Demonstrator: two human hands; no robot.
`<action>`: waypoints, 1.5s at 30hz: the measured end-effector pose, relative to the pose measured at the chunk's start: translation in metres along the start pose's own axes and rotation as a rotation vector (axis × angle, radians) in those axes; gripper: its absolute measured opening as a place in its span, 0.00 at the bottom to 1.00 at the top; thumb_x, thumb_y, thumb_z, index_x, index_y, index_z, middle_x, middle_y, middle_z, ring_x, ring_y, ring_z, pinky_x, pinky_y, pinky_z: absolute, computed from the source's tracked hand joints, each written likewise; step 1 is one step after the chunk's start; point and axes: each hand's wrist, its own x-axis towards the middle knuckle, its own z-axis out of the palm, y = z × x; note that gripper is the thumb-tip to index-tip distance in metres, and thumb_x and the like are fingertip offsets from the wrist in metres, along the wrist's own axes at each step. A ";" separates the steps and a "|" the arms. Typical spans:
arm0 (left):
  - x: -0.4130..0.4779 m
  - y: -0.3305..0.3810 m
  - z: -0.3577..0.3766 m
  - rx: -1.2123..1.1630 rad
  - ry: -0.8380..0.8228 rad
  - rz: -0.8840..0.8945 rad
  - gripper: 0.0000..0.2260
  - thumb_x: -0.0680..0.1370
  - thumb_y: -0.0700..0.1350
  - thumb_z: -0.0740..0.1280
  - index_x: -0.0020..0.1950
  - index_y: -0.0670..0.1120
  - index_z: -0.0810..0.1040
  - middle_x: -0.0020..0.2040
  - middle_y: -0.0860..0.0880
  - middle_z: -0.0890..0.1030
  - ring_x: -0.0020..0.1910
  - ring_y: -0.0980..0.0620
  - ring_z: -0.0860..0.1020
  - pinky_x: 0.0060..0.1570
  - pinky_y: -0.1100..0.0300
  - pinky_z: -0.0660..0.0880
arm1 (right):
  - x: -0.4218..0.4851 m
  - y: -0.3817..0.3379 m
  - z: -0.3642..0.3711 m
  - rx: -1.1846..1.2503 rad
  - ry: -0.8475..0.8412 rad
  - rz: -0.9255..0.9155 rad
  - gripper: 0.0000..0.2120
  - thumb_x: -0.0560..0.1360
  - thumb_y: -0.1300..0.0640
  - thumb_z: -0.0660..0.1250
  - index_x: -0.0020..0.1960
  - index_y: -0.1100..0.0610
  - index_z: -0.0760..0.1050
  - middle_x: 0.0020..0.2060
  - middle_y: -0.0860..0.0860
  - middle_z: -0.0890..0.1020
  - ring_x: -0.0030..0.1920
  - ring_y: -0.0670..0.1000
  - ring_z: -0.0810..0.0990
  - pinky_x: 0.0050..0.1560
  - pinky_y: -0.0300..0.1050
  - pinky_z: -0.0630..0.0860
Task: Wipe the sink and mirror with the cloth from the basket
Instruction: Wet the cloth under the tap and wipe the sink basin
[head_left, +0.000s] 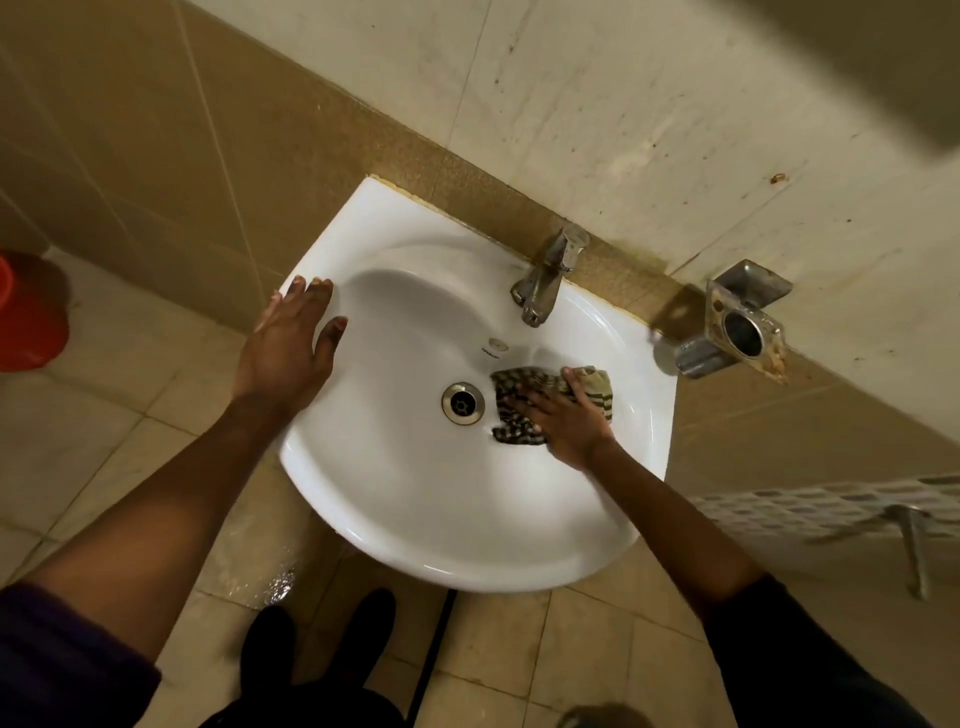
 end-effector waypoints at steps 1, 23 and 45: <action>0.000 -0.001 0.000 -0.003 0.001 0.007 0.21 0.82 0.46 0.57 0.74 0.40 0.65 0.74 0.41 0.68 0.77 0.45 0.60 0.76 0.52 0.52 | 0.003 -0.008 0.001 0.048 0.044 0.009 0.30 0.76 0.53 0.58 0.75 0.46 0.50 0.76 0.49 0.55 0.76 0.51 0.51 0.69 0.61 0.27; 0.001 -0.004 0.004 0.000 0.024 -0.002 0.21 0.82 0.47 0.57 0.74 0.42 0.65 0.75 0.42 0.68 0.77 0.46 0.60 0.76 0.53 0.53 | -0.015 0.049 -0.026 -0.214 -0.036 -0.129 0.29 0.65 0.53 0.73 0.64 0.44 0.72 0.63 0.46 0.77 0.67 0.51 0.71 0.73 0.55 0.37; -0.003 0.005 -0.003 -0.047 0.025 0.015 0.21 0.82 0.45 0.57 0.73 0.38 0.67 0.74 0.37 0.68 0.76 0.40 0.62 0.75 0.45 0.55 | -0.100 -0.221 -0.101 1.144 0.348 0.107 0.28 0.74 0.56 0.64 0.69 0.39 0.60 0.66 0.48 0.73 0.62 0.55 0.70 0.62 0.54 0.64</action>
